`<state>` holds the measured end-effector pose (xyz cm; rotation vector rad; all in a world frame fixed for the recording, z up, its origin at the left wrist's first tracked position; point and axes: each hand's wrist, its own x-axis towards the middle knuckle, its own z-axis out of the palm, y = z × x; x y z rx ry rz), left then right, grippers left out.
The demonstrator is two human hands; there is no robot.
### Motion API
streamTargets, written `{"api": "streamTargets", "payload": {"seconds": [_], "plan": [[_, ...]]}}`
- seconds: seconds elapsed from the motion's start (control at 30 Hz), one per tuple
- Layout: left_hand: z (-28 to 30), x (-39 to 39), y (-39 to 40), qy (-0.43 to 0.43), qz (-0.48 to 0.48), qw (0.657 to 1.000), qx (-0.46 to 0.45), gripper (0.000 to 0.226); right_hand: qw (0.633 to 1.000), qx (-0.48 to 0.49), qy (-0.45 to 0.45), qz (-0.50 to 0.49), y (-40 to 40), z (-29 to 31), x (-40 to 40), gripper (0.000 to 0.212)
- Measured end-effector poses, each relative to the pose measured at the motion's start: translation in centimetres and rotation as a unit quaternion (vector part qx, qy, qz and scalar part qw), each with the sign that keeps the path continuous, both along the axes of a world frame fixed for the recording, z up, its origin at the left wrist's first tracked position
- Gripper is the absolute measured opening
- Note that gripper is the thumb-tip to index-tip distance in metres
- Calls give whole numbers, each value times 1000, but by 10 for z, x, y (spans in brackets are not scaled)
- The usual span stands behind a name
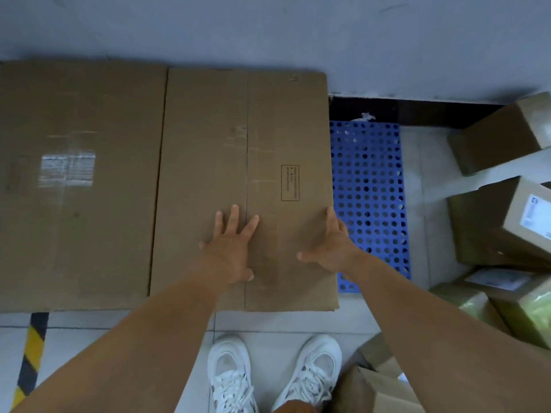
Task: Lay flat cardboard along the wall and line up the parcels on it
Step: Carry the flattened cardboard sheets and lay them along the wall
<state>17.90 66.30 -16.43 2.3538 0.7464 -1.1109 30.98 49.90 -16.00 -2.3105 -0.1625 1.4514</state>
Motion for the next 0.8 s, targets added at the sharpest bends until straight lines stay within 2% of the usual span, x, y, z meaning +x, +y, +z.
{"api": "streamTargets", "payload": {"seconds": [0.1, 0.37, 0.6, 0.8], "plan": [[15, 9, 1, -20, 9, 1000, 21, 113, 998, 20, -21, -48, -6, 16, -1, 113], [105, 58, -39, -184, 50, 982, -4, 90, 972, 27, -128, -197, -37, 97, -11, 86], [183, 97, -116, -242, -56, 965, -88, 84, 926, 1, -193, -324, -104, 186, -16, 80], [239, 114, -195, -251, -152, 946, -137, 81, 865, -28, -205, -457, -188, 247, -37, 78]]}}
